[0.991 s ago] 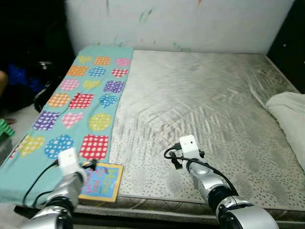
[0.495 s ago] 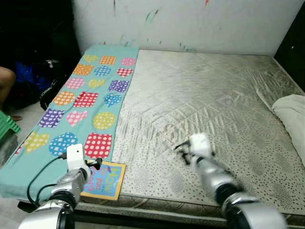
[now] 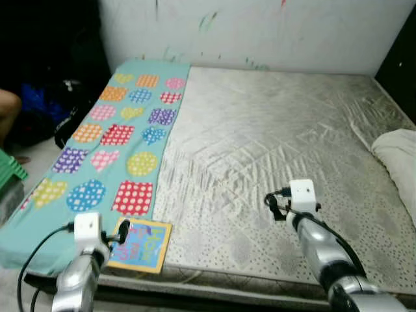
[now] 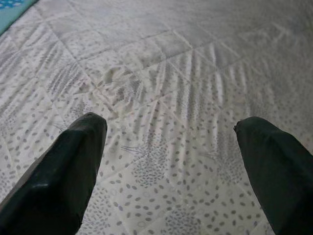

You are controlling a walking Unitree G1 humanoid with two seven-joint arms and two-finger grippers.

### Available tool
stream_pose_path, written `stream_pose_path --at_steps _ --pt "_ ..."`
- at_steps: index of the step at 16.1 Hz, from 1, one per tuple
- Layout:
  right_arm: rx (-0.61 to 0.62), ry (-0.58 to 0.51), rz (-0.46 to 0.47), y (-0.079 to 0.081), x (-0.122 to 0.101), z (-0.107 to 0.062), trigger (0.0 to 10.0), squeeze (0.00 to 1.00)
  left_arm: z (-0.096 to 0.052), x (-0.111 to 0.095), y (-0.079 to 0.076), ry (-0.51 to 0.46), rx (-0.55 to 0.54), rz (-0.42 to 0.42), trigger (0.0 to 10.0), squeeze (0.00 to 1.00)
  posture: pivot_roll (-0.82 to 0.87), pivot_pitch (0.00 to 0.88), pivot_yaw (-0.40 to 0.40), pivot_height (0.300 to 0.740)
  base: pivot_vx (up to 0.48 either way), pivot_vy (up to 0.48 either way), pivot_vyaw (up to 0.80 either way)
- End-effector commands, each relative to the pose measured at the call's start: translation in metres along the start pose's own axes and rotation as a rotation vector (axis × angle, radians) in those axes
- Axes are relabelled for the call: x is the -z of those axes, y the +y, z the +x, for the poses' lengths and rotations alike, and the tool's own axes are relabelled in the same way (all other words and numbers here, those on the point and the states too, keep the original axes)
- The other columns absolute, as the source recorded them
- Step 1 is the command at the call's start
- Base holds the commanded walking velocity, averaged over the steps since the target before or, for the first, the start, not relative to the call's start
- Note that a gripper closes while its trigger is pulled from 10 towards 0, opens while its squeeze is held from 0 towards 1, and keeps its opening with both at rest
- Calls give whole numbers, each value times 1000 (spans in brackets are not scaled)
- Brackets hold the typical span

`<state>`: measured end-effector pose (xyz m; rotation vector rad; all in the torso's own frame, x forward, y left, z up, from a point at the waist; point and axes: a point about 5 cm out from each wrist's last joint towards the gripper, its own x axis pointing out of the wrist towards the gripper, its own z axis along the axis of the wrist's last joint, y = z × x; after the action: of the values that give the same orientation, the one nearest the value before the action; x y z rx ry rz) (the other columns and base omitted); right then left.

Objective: Clean up the room

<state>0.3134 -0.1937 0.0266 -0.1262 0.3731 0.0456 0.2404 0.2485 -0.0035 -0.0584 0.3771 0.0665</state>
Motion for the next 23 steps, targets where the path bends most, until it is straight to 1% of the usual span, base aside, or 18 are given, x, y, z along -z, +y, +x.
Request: stream_pose_path --at_steps 1,2,3,4,5,6,7,9,11,13,14,15,16,17,19,21,22,23 --pt "-26 -76 -48 -4 -9 -2 10000 0 -4 -13 5 -90 -21 51 10000 0 -68 0 -34 740 0 0 0" --pt "-17 -91 -38 -10 -7 -7 10000 0 -11 -10 11 -99 -31 57 10000 0 -67 0 -36 740 0 0 0" --pt "-15 -75 -48 -18 2 -12 10000 0 -21 1 29 -67 -90 36 10000 0 -69 0 -37 740 0 0 0" --pt "5 -34 -58 -30 12 -18 10000 0 -30 13 45 -26 -165 -23 10000 0 -69 0 -39 740 0 0 0" --pt "24 -35 -70 -38 11 -19 10000 0 -32 12 50 -22 -196 -39 10000 0 -75 0 -39 740 0 0 0" --pt "35 -45 -69 -41 7 -19 10000 0 -30 7 50 -41 -204 -45 10000 0 -75 0 -40 740 0 0 0" --pt "33 -72 -70 -41 -2 -16 10000 0 -24 -5 45 -85 -192 -49 10000 0 -78 0 -39 740 0 0 0" --pt "28 -95 -71 -38 -10 -12 10000 0 -14 -16 39 -121 -172 -48 10000 0 -83 0 -39 740 0 0 0" --pt "32 -95 -63 -35 -9 -12 10000 0 -9 -20 34 -135 -169 -59 10000 0 -65 0 -47 740 0 0 0" --pt "31 -91 -62 -32 -5 -13 10000 0 -10 -18 33 -133 -170 -67 10000 0 -66 0 -47 740 0 0 0" --pt "33 -84 -45 -29 -1 -13 10000 0 -15 -4 37 -77 -181 -72 10000 0 -73 0 -41 740 0 0 0" --pt "32 -76 -31 -28 5 -15 10000 0 -18 5 38 -46 -180 -71 10000 0 -83 0 -31 740 0 0 0" --pt "40 -42 -44 -29 15 -18 10000 0 -20 12 37 -13 -174 -61 10000 0 -87 0 -20 740 0 0 0" --pt "46 12 -59 -30 30 -23 10000 0 -22 21 37 27 -178 -66 10000 0 -87 0 -18 740 0 0 0" --pt "82 115 -41 -34 55 -33 10000 0 -24 34 34 94 -176 -65 10000 0 -96 0 -2 740 0 0 0" --pt "130 182 -24 -37 68 -38 10000 0 -23 48 26 191 -168 -43 10000 0 -101 0 -2 740 0 0 0" --pt "146 187 -2 -38 68 -37 10000 0 -22 51 24 210 -175 -56 10000 0 -103 0 -10 740 0 0 0" --pt "149 187 -12 -38 67 -37 10000 0 -22 52 23 216 -183 -67 10000 0 -102 0 -15 740 0 0 0"
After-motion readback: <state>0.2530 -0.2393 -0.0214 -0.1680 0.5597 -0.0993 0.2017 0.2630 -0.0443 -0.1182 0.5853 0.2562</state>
